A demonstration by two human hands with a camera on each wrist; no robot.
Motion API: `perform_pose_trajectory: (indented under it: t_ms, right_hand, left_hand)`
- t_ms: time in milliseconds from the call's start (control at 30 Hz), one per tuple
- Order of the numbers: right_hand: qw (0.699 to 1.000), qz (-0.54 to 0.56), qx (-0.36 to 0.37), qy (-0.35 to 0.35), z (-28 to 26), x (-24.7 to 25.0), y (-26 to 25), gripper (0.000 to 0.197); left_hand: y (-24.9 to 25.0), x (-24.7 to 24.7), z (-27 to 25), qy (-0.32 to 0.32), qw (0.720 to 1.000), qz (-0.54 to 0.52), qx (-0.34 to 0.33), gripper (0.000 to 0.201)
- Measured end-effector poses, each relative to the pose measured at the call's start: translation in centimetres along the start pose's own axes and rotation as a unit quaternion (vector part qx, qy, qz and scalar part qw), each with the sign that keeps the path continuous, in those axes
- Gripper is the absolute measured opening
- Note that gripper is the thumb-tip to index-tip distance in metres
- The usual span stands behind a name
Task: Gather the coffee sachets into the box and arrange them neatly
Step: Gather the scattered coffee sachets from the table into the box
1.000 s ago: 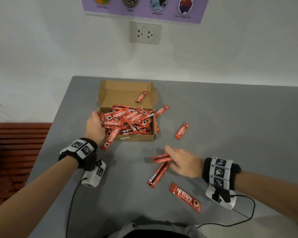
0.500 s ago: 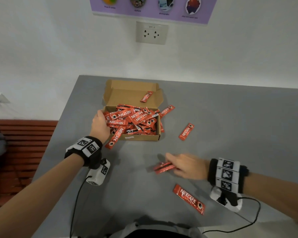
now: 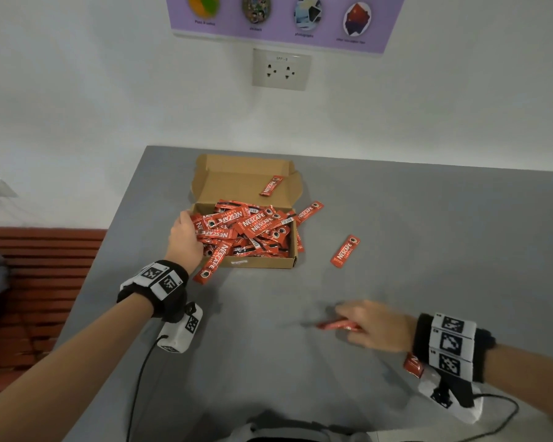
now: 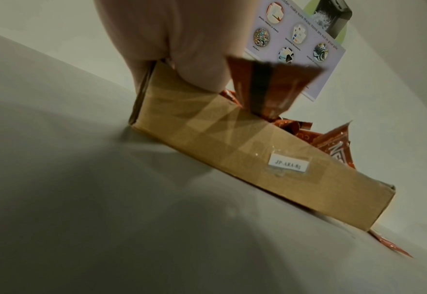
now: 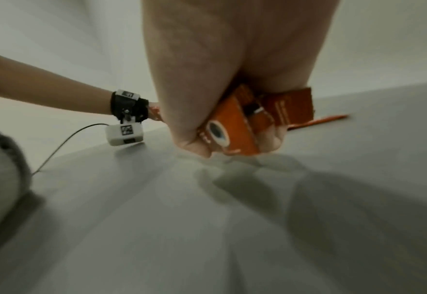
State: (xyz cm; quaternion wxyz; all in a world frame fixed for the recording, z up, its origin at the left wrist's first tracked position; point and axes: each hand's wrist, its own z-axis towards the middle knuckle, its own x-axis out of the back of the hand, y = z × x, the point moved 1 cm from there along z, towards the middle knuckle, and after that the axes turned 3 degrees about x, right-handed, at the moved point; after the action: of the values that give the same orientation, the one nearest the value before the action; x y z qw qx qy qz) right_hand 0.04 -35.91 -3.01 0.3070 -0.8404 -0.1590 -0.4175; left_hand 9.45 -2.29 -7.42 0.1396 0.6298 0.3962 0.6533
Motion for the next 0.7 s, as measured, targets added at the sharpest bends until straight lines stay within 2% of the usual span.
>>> perform_pose_trajectory:
  t_ms: [100,167,233,300,367,433,500,600,700]
  right_hand:
    - [0.994,-0.062,-0.081,0.030,-0.7,1.8,2.3,0.019]
    - [0.989,-0.066,-0.129,0.001,-1.8,2.7,3.6,0.011]
    - [0.989,-0.037,-0.136,-0.054,-3.4,3.2,4.7,0.023]
    - [0.983,-0.045,-0.129,-0.120,-4.9,3.5,5.1,0.044]
    - [0.966,-0.118,-0.129,-0.192,-6.2,3.2,5.0,0.070]
    - [0.947,-0.188,-0.132,-0.225,-6.8,1.9,4.9,0.077]
    - [0.953,-0.186,-0.115,-0.208,-6.7,1.0,5.2,0.063]
    - [0.976,-0.139,-0.098,-0.135,-5.4,1.3,6.3,0.037]
    - [0.989,-0.112,-0.070,-0.070,-2.9,1.7,6.4,0.029]
  left_hand:
    - [0.1,0.0,0.1,-0.001,1.000,0.000,0.003,0.050]
    - [0.1,-0.1,0.0,-0.002,1.000,0.001,0.007,0.050]
    - [0.2,-0.1,0.0,-0.003,1.000,0.002,0.012,0.050]
    - [0.0,-0.1,0.0,-0.001,1.000,0.006,0.006,0.049]
    - [-0.1,-0.1,0.1,0.005,1.000,0.009,-0.006,0.047]
    - [-0.1,-0.1,0.1,0.006,1.000,0.009,-0.007,0.046]
    - [0.0,-0.1,0.1,0.004,1.000,0.010,-0.002,0.045]
    - [-0.1,-0.1,0.2,0.003,1.000,0.011,0.000,0.048]
    - [-0.2,-0.1,0.2,-0.003,1.000,0.008,0.007,0.051]
